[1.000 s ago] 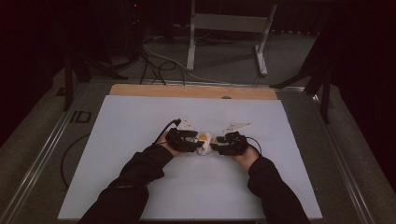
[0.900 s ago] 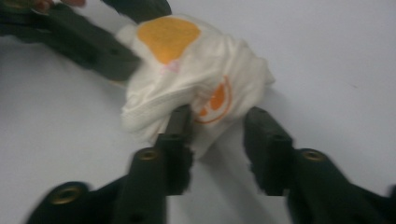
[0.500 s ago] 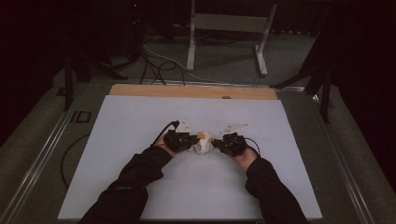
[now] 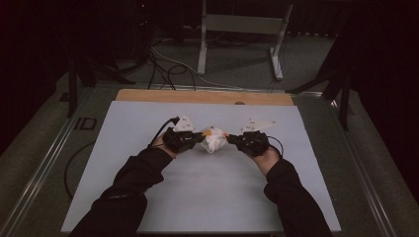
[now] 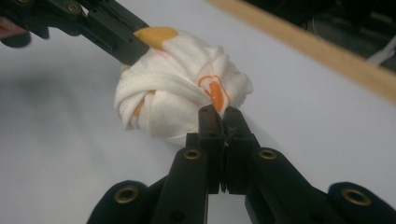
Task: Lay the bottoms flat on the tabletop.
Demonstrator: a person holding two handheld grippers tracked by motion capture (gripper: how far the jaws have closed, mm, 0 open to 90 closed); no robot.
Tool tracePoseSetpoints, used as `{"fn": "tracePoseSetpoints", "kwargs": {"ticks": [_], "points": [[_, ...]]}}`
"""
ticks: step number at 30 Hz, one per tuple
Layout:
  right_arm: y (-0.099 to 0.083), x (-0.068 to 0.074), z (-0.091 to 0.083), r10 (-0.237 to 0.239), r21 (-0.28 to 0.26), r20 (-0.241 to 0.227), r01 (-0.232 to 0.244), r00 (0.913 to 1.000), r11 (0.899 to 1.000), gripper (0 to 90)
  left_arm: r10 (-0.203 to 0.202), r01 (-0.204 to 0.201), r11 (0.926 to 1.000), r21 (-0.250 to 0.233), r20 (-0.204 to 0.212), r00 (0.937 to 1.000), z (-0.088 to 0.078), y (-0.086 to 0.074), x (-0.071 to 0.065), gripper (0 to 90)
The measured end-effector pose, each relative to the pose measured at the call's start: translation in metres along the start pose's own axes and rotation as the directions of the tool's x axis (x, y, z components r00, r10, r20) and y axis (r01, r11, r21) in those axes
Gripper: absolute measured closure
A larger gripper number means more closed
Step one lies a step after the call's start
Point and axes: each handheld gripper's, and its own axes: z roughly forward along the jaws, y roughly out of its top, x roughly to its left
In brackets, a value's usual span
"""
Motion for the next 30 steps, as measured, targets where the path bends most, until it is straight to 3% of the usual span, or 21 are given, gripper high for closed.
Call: {"fn": "tracePoseSetpoints", "kwargs": {"ticks": [4,7,9,17,21,23,30], "points": [[0.011,0.007,-0.011,-0.022,-0.026,-0.008,0.022,0.9997,0.999,88.6,0.005,-0.005,1.0,-0.002,0.0,1.0,-0.01,0.002,-0.001,84.9],[0.007,0.012,-0.01,-0.039,-0.006,-0.015,0.039,0.9991,0.999,88.6,0.015,-0.016,0.9996,0.022,0.015,0.9998,-0.009,-0.006,-0.006,84.8],[-0.001,0.014,-0.006,-0.037,0.013,-0.028,0.038,0.9989,0.999,88.6,0.021,-0.022,0.9989,0.041,0.023,0.9995,-0.008,-0.014,-0.01,84.8],[-0.042,0.026,0.017,-0.007,0.121,-0.085,0.017,0.9964,0.992,88.7,-0.037,0.026,0.9929,0.116,0.098,0.9945,0.012,-0.055,-0.023,82.9],[-0.052,0.026,0.022,0.005,0.152,-0.079,0.008,0.9969,0.988,88.6,-0.039,0.026,0.9914,0.128,0.103,0.9939,0.014,-0.068,-0.032,60.5],[-0.053,0.024,0.021,0.017,0.153,-0.079,-0.005,0.9967,0.988,88.7,-0.053,0.038,0.9904,0.133,0.108,0.9927,0.013,-0.074,-0.036,58.7],[-0.051,0.024,0.021,0.027,0.141,-0.072,-0.017,0.997,0.99,88.6,-0.036,0.022,0.9896,0.142,0.093,0.995,0.021,-0.078,-0.048,51.9]]}}
